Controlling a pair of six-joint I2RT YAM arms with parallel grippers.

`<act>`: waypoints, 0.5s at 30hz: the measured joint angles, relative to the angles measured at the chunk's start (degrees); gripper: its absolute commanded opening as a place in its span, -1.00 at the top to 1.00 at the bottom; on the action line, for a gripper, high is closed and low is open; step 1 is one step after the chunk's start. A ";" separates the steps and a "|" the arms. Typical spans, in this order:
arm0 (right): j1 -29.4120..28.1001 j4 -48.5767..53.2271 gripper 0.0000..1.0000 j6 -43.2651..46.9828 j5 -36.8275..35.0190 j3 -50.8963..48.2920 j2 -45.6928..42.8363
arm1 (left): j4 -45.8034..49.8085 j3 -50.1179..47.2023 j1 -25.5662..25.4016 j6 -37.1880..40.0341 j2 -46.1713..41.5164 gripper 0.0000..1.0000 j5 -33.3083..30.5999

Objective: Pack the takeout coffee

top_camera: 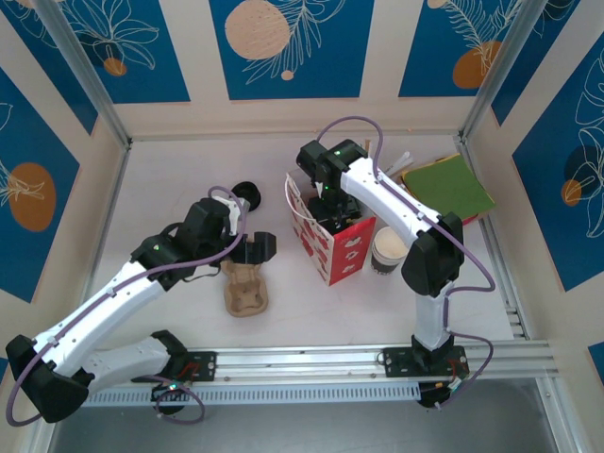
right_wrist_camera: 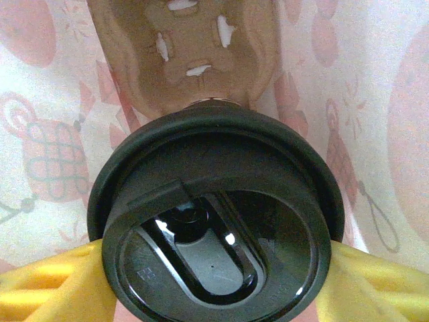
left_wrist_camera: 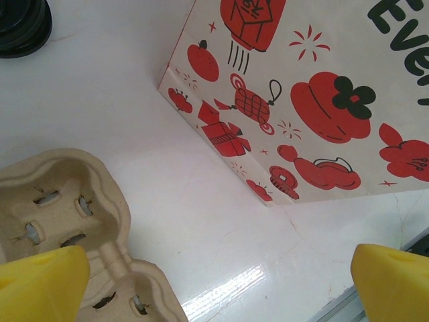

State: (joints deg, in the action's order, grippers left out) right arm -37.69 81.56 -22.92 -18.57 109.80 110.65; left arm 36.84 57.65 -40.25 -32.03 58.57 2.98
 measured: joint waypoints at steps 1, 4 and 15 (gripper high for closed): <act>0.00 0.00 -0.36 0.00 0.00 0.00 0.07 | 0.00 0.15 0.00 0.00 0.20 -1.00 0.00; 0.00 0.02 -0.36 0.00 0.02 0.00 0.11 | -0.02 0.26 0.00 0.02 0.55 -1.00 0.00; 0.00 0.04 -0.36 -0.02 0.02 0.00 0.11 | -0.02 0.26 0.00 0.00 0.55 -1.00 0.00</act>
State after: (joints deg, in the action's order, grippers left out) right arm -37.69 81.60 -22.94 -18.55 109.80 110.76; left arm 36.82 57.91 -40.25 -32.03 59.11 2.98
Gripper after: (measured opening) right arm 0.683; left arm 0.998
